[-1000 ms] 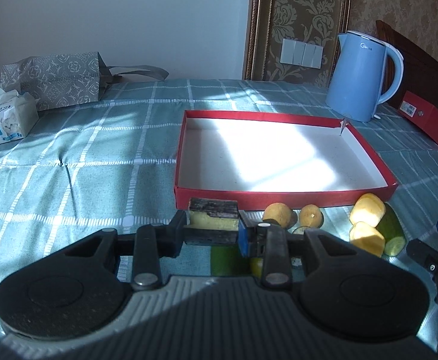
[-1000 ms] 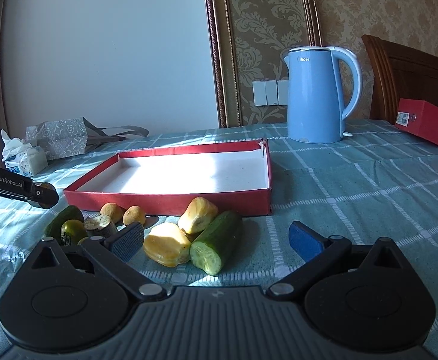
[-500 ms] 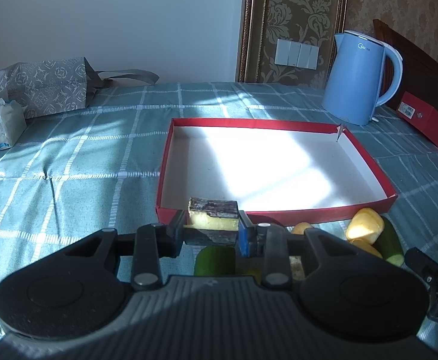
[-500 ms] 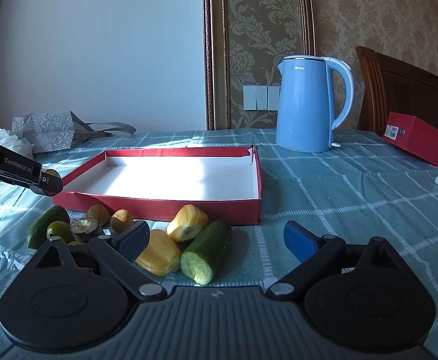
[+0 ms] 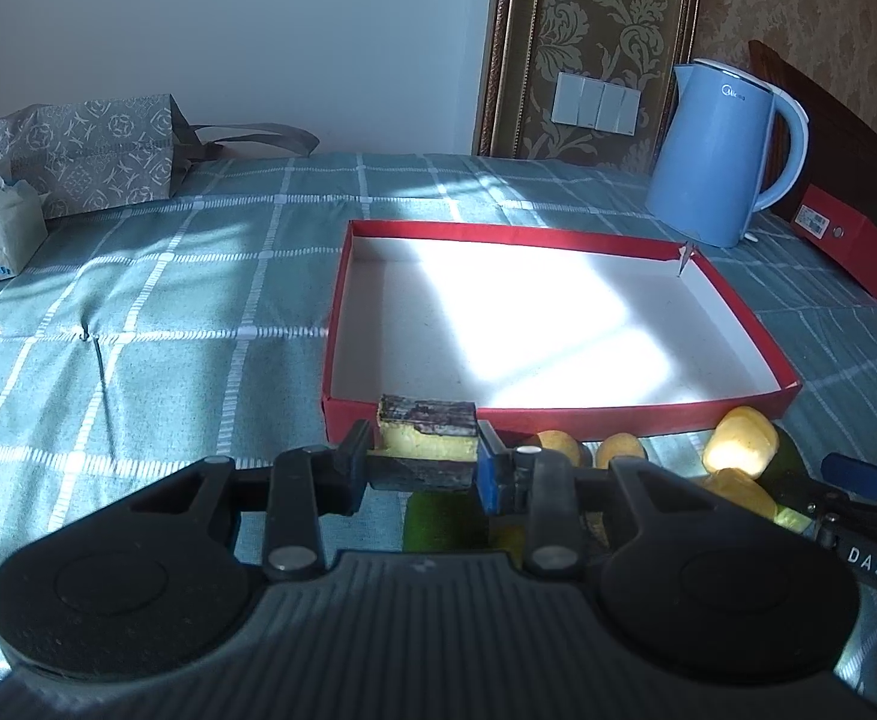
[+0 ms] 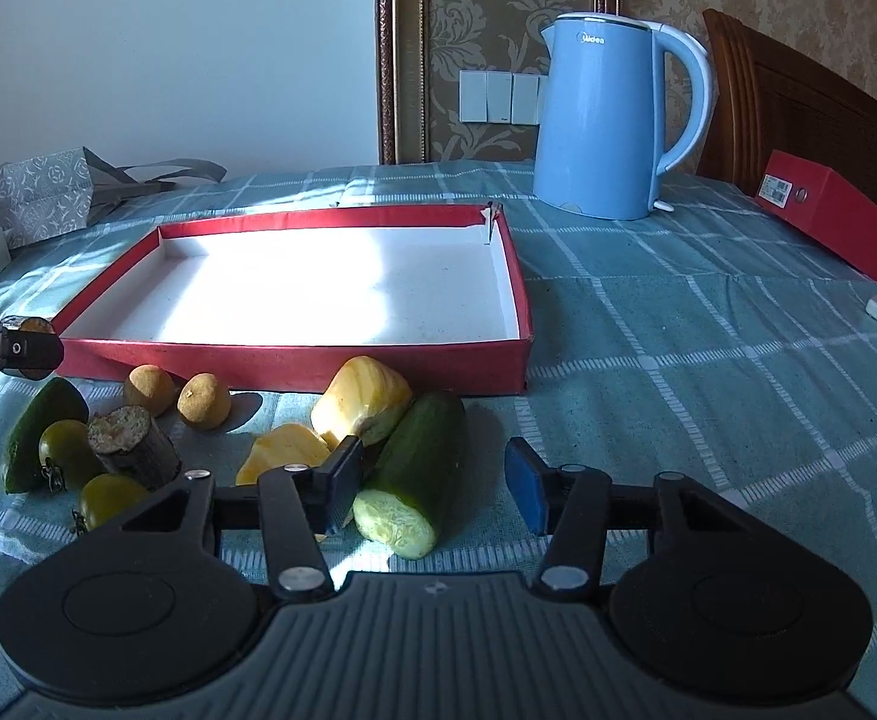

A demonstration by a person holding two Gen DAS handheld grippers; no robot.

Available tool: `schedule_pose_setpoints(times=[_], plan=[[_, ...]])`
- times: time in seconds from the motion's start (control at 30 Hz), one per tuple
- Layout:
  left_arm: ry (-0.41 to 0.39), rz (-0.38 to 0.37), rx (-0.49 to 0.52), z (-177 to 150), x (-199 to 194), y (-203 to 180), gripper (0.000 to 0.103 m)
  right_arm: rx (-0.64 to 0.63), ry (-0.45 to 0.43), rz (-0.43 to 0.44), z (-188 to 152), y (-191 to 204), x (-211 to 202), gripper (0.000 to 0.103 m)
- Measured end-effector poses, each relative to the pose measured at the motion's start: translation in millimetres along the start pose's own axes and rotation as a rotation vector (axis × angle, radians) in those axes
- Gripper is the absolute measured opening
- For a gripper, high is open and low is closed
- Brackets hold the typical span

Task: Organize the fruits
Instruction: 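Carry the eggplant chunk over the red tray with the left gripper while the right gripper grasps the cucumber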

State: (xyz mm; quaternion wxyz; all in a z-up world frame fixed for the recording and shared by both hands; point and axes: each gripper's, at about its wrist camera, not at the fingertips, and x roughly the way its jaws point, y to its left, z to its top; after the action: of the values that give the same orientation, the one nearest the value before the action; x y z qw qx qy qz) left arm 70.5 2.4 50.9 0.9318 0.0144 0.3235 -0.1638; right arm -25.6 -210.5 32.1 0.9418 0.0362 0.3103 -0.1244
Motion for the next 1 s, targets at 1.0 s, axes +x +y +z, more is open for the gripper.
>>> schedule_pose_setpoints(times=[1.0], plan=[[-0.001, -0.039, -0.001, 9, -1, 1, 0.031, -0.046, -0.079, -0.052, -4, -8, -12, 0.032]])
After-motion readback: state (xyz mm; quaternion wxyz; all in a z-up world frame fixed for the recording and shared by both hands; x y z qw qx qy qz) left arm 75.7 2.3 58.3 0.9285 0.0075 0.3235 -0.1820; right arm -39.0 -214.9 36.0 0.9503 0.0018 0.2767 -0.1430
